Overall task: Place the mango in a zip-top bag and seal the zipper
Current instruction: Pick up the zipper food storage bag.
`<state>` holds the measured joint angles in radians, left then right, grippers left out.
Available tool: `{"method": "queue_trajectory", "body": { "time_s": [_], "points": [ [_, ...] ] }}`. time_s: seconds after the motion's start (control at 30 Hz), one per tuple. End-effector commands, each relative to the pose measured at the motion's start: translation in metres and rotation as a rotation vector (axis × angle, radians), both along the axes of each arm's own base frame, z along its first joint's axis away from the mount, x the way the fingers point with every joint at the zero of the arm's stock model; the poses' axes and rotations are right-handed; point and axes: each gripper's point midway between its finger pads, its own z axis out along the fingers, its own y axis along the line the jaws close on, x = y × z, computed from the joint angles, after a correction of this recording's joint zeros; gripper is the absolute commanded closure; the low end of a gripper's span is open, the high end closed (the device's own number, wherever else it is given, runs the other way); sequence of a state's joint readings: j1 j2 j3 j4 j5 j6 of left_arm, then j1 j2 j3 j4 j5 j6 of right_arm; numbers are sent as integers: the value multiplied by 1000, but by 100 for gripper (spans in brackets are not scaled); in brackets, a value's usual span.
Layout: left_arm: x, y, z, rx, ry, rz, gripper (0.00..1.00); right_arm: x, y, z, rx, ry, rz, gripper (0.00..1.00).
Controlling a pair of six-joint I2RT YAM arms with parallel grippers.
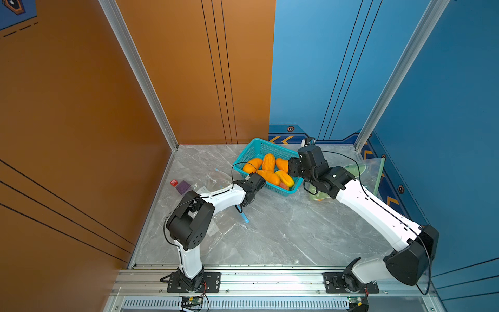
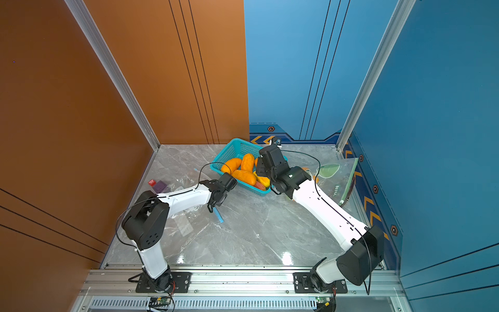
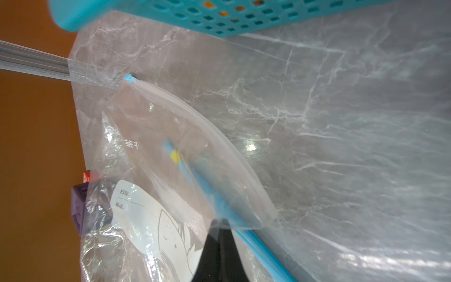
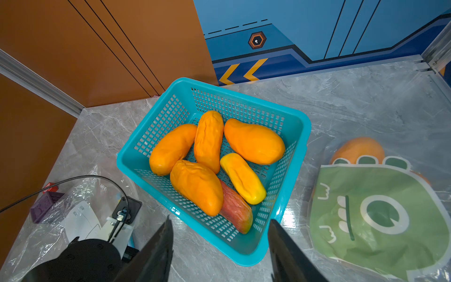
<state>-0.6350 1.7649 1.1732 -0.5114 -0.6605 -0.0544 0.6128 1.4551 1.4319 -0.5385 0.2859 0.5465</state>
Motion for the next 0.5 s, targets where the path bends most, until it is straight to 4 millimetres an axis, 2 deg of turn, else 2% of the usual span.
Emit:
{"method": "queue_trajectory", "body": {
  "time_s": [0.0,0.2,0.33,0.47],
  "points": [
    [-5,-4,61,-45,-157,-35,100,-2,-7,4,45,5,30,38],
    [-27,-4,135,-112,-325,-92,100,-5,-4,-3,65,44,92,40],
    [-39,-8,174,-188,-412,-116,100,-6,-18,-1,61,55,32,36],
    [-47,-17,206,-264,-471,-152,100,-10,-24,-3,113,100,27,20]
  ]
}}
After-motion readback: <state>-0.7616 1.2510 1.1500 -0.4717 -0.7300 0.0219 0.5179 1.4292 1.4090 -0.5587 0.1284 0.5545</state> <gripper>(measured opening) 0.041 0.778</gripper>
